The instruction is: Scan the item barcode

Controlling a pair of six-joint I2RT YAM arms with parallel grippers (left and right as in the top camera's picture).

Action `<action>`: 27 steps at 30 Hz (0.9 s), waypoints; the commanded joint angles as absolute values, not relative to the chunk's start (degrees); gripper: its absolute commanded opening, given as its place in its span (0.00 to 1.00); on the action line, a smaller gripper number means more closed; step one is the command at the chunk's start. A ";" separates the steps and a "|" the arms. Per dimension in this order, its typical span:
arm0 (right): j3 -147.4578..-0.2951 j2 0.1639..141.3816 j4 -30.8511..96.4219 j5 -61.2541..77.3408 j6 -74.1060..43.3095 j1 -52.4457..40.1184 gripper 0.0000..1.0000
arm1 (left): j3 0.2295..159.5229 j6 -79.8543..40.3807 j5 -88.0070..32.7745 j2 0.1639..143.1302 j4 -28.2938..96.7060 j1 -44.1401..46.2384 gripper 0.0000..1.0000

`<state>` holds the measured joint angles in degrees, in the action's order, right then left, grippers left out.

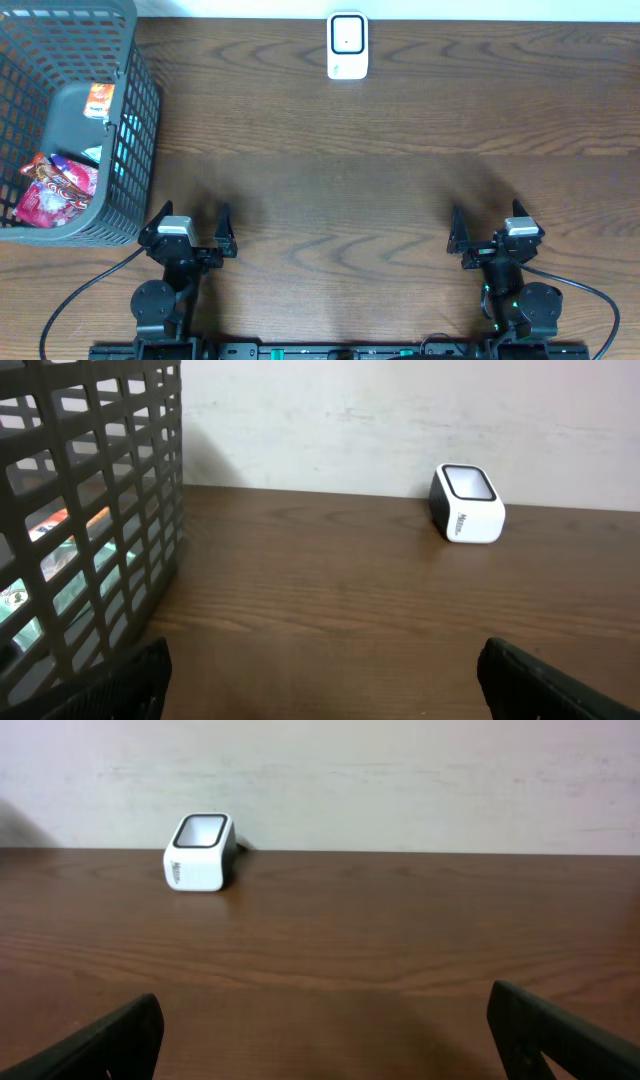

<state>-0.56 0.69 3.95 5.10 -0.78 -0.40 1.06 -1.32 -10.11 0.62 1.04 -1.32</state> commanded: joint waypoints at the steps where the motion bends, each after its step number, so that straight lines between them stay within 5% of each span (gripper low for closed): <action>1: -0.32 0.38 4.01 4.84 -0.36 -0.80 0.99 | 0.23 -1.37 -10.02 0.23 3.33 -1.15 0.98; 15: -0.32 0.38 4.01 4.84 -0.36 -0.80 0.99 | 0.23 -1.58 -10.09 0.23 2.87 -1.15 0.98; 21: -0.32 0.38 4.01 4.84 -0.36 -0.80 0.99 | 0.30 -27.05 -35.75 0.27 2.28 -1.15 0.98; 27: -0.32 0.38 4.01 4.84 -0.36 -0.80 0.99 | 0.30 -37.45 -36.67 0.27 -2.31 -1.15 0.98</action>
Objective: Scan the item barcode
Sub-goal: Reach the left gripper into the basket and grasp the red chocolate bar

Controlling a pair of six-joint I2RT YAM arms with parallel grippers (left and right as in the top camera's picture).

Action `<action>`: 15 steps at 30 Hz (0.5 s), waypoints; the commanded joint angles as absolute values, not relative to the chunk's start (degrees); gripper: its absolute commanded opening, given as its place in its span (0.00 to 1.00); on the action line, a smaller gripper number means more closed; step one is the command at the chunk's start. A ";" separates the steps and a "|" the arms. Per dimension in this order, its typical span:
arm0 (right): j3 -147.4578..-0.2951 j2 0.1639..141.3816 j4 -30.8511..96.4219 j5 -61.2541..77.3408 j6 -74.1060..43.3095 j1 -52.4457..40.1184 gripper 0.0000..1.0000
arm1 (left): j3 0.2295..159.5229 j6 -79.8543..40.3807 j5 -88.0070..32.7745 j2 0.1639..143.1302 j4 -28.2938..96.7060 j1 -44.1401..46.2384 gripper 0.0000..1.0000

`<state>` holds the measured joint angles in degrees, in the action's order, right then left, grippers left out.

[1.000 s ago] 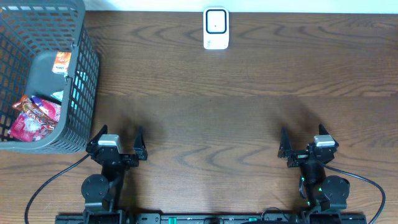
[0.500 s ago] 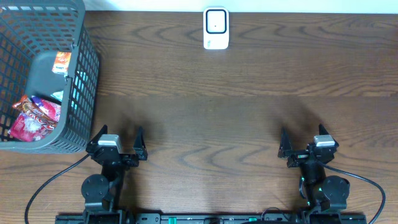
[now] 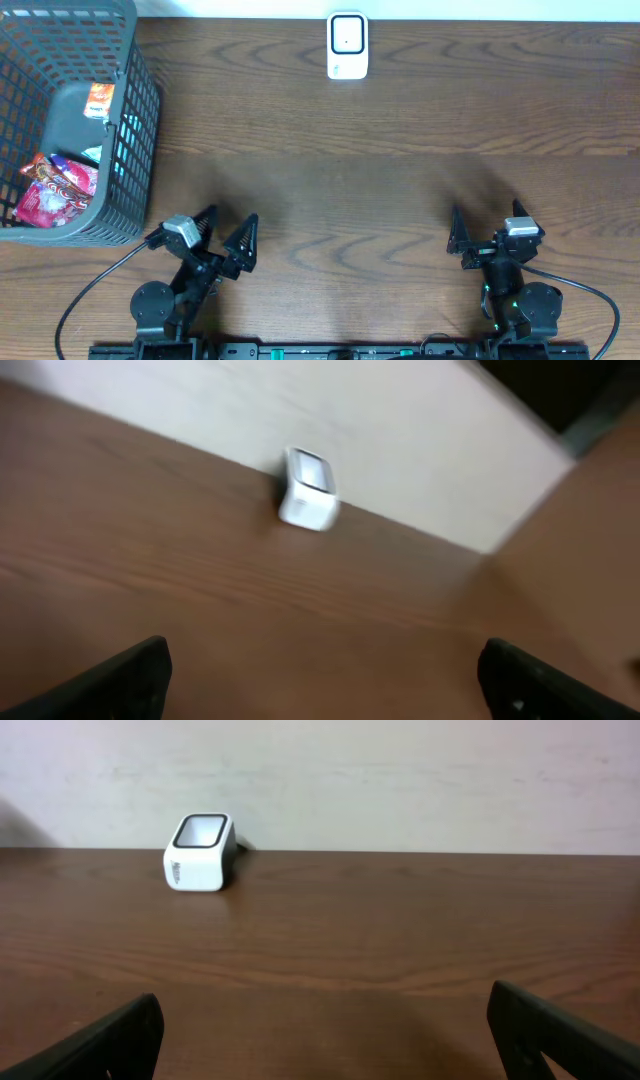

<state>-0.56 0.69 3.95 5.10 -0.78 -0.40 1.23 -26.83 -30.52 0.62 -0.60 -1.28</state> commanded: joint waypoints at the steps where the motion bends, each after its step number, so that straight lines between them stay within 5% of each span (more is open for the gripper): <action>1: -0.32 0.38 4.03 4.84 -0.36 -0.80 0.99 | 0.30 -39.44 -36.69 0.27 -5.08 -1.15 0.98; 8: -0.32 0.38 4.01 4.84 -0.36 -0.80 0.99 | 1.93 -43.79 -33.15 0.30 -33.63 -1.21 0.98; 15: -0.32 0.38 4.01 4.84 -0.36 -0.80 0.99 | 14.11 -34.54 -20.75 4.86 -34.52 -1.21 0.98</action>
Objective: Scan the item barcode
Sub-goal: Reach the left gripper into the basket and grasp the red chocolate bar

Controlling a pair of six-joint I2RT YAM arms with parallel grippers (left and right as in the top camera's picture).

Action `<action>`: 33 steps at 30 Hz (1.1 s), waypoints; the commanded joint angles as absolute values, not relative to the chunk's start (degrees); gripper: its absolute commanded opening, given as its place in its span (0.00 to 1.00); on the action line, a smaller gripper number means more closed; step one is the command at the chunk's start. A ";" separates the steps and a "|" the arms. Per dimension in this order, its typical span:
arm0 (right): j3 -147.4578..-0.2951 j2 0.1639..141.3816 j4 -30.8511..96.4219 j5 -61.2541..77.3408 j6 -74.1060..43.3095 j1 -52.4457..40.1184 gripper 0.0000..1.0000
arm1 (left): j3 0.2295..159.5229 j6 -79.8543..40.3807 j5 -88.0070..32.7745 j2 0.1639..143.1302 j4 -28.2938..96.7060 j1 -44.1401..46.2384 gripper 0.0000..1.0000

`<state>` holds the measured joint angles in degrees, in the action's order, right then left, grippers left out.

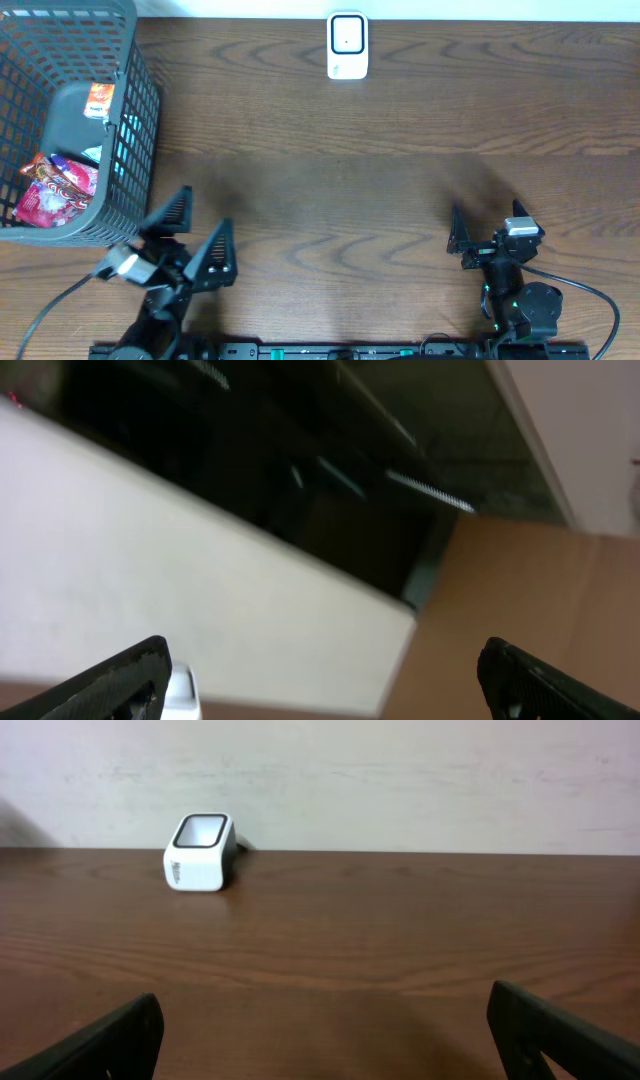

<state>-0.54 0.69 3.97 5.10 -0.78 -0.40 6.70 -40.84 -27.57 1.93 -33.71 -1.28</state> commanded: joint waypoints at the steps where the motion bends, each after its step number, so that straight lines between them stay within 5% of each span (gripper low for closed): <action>1: -0.32 0.38 4.01 4.84 -0.36 -0.80 0.99 | 16.53 -32.45 -18.94 6.70 -34.35 -1.21 0.98; 9: -0.32 0.38 4.01 4.84 -0.36 -0.80 0.99 | 43.42 -15.90 -6.92 28.86 -25.21 -1.26 0.98; 15: -0.32 0.38 4.01 4.84 -0.36 -0.80 0.99 | 75.24 -12.47 -4.86 52.23 0.84 -6.13 0.98; 23: -0.32 0.38 4.01 4.84 -0.36 -0.80 0.99 | 118.06 -12.49 -4.89 85.34 37.58 -23.20 0.98; 33: -0.32 0.38 4.01 4.84 -0.36 -0.80 0.99 | 118.98 -12.73 -4.84 99.39 55.27 -31.14 0.98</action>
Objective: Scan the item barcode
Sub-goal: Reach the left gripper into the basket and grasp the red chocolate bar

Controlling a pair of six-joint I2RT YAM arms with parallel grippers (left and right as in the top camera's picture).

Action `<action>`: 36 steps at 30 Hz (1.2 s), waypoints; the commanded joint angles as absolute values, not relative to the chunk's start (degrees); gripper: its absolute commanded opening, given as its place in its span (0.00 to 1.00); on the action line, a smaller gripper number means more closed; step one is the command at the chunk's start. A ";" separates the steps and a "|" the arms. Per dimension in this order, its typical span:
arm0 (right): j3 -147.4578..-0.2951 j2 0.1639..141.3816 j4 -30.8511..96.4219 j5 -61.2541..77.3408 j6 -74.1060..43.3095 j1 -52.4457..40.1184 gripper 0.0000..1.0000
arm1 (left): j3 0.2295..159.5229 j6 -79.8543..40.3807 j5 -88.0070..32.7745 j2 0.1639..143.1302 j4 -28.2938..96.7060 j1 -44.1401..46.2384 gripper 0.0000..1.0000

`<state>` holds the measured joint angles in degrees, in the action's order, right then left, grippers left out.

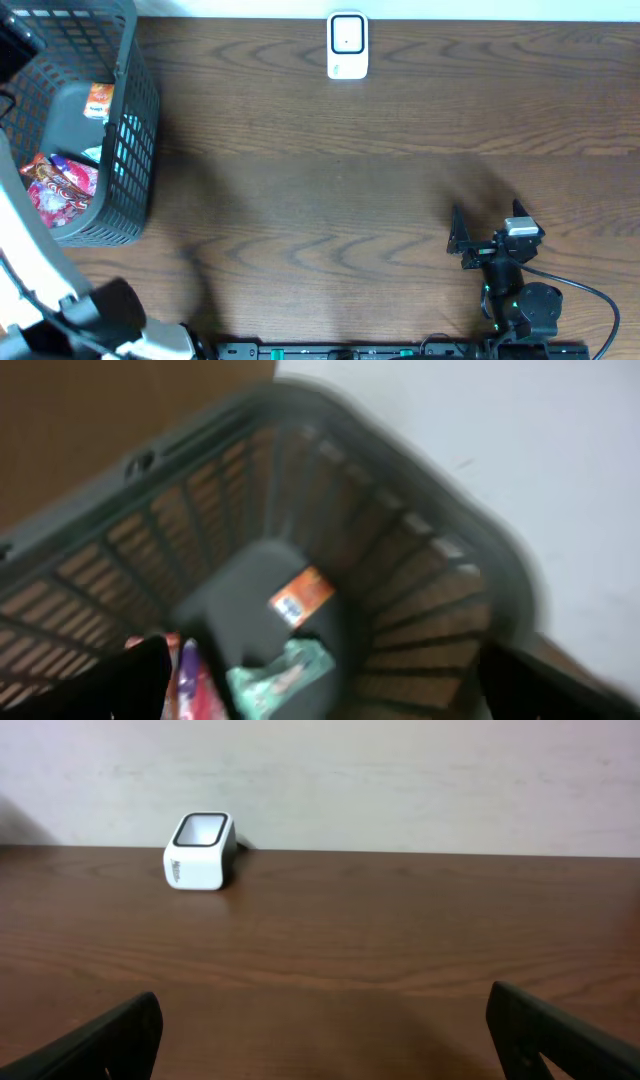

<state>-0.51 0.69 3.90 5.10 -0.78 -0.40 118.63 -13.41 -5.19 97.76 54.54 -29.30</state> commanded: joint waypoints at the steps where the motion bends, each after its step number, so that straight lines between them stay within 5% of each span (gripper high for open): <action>1: -0.32 0.38 4.01 4.84 -0.36 -0.80 0.99 | 118.98 -12.71 -4.84 100.66 55.72 -31.73 0.98; 20: -0.32 0.38 4.01 4.84 -0.36 -0.80 0.99 | 118.83 -25.47 8.95 120.73 76.05 -34.96 0.98; 36: -0.32 0.38 4.01 4.84 -0.36 -0.80 0.99 | 104.42 -26.46 9.67 122.43 71.79 -34.94 0.99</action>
<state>-0.51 0.69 3.90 5.10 -0.78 -0.40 106.48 -25.71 8.54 121.54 72.20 -34.94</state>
